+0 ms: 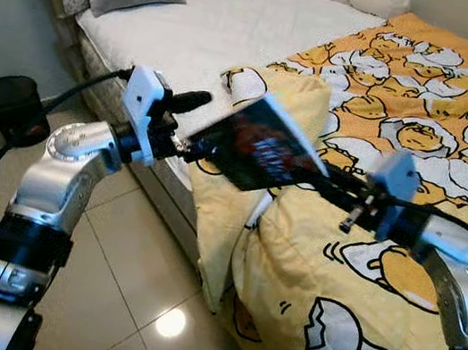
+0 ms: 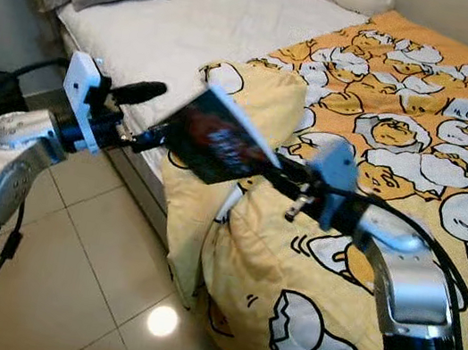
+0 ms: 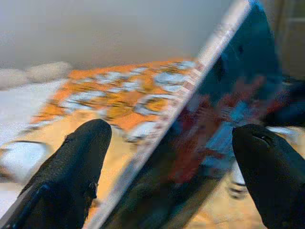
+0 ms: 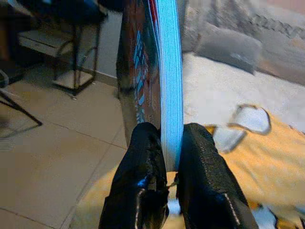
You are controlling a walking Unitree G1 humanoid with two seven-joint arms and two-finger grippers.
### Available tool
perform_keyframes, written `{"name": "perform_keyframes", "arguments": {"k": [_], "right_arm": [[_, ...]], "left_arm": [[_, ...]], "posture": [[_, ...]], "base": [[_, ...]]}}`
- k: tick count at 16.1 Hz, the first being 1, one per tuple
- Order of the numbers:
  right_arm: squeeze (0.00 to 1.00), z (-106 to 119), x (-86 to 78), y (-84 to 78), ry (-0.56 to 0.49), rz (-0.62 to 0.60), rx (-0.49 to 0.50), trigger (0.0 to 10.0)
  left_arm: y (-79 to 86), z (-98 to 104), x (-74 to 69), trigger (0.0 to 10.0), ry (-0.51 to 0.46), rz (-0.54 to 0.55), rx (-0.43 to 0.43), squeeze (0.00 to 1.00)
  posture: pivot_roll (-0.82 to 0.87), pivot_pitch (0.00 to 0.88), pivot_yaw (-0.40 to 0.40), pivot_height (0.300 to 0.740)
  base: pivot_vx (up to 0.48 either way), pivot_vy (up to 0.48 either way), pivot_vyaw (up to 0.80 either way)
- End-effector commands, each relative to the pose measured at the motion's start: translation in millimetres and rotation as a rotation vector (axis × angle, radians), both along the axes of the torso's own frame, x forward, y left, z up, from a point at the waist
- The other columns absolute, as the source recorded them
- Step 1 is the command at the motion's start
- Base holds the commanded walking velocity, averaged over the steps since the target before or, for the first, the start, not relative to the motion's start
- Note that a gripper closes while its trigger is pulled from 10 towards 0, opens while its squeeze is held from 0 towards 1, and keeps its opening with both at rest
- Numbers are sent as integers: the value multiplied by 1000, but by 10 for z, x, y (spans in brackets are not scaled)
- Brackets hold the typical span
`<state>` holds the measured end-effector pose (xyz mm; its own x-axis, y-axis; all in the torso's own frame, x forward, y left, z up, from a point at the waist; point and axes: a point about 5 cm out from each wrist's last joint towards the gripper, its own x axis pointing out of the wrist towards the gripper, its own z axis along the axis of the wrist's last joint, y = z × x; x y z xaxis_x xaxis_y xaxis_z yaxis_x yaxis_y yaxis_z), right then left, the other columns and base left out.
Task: Clean up the room
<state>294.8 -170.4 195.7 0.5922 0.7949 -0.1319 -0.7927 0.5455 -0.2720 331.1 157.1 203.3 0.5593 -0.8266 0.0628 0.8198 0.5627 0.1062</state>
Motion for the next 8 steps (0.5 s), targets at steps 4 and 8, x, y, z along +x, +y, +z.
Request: {"name": "perform_keyframes", "arguments": {"k": [4, 8], "right_arm": [[0, 214, -55, 112, -43, 93, 21, 0], [0, 289, -100, 100, -30, 124, 34, 0]], "left_arm": [[80, -236, -53, 5294, 115, -127, 106, 267], [156, -237, -85, 0, 145, -168, 79, 0]], "posture": [[-54, 0, 98, 740], [-53, 0, 99, 740]], "base": [[0, 0, 0], [0, 0, 0]]}}
